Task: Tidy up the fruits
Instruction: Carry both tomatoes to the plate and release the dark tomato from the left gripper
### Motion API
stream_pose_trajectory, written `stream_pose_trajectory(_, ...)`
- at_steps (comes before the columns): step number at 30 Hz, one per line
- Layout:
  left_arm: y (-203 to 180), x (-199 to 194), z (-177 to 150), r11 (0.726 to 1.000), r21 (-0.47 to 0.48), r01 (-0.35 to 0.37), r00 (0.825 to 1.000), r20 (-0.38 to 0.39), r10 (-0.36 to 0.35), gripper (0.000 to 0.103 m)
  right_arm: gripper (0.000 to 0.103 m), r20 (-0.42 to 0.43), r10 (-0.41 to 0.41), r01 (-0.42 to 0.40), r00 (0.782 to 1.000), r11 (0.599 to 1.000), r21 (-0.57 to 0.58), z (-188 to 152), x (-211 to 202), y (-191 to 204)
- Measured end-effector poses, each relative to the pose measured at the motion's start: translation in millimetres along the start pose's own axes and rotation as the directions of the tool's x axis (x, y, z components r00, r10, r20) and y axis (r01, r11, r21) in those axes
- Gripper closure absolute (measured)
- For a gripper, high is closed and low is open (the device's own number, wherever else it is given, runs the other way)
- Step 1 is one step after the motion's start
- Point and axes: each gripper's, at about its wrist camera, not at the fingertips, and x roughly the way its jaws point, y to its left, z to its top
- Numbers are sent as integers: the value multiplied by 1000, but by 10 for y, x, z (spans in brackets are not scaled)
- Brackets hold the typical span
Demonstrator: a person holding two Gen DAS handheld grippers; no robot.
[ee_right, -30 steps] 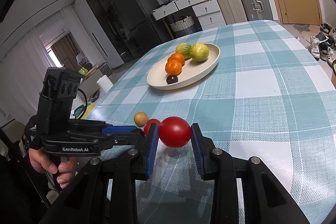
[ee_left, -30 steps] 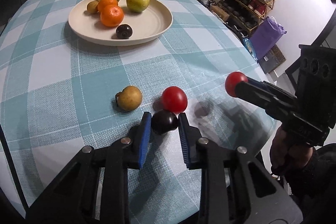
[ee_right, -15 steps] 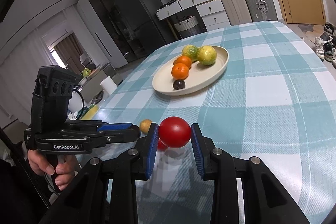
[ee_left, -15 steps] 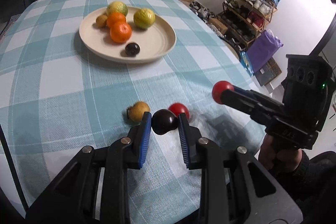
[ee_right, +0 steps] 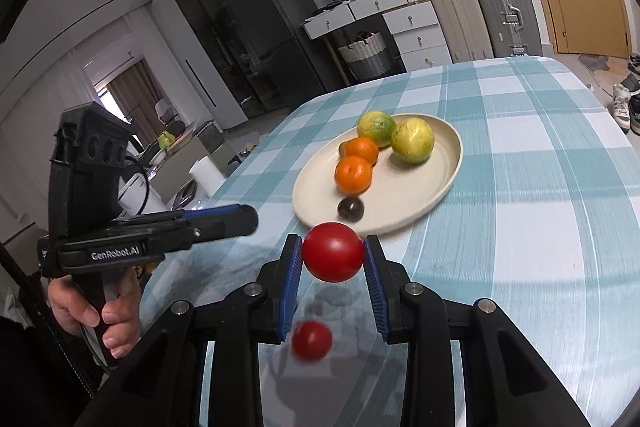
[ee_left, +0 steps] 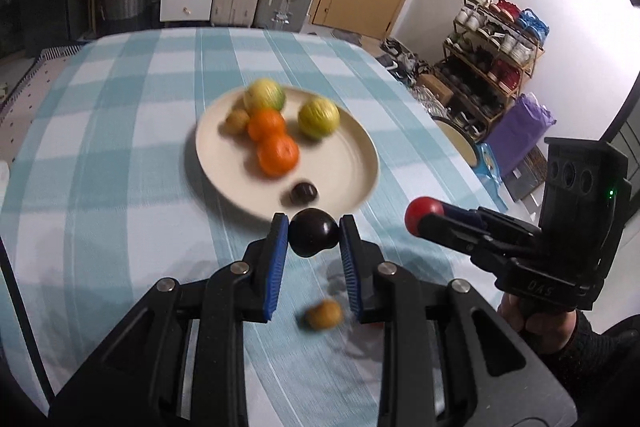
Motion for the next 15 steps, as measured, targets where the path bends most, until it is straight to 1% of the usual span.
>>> stream_pose_trajectory(2,52,35,124,1000,6,-24,1000,15,24,80,71,-2,7,-7,1000,1000,12,96,74,-31)
stream_pose_trajectory(9,164,218,408,999,-2,-34,999,19,34,80,71,-7,16,-16,1000,1000,0,372,271,-36)
stream_pose_trajectory(11,184,273,472,1000,9,-30,999,18,30,80,71,-14,11,-11,1000,1000,2,439,341,-55)
stream_pose_trajectory(13,207,323,532,999,23,-47,999,20,46,80,71,-19,-4,4,1000,1000,4,510,413,-84)
stream_pose_trajectory(15,236,382,576,999,24,-44,999,16,44,80,71,-26,-12,12,1000,1000,11,568,470,-112)
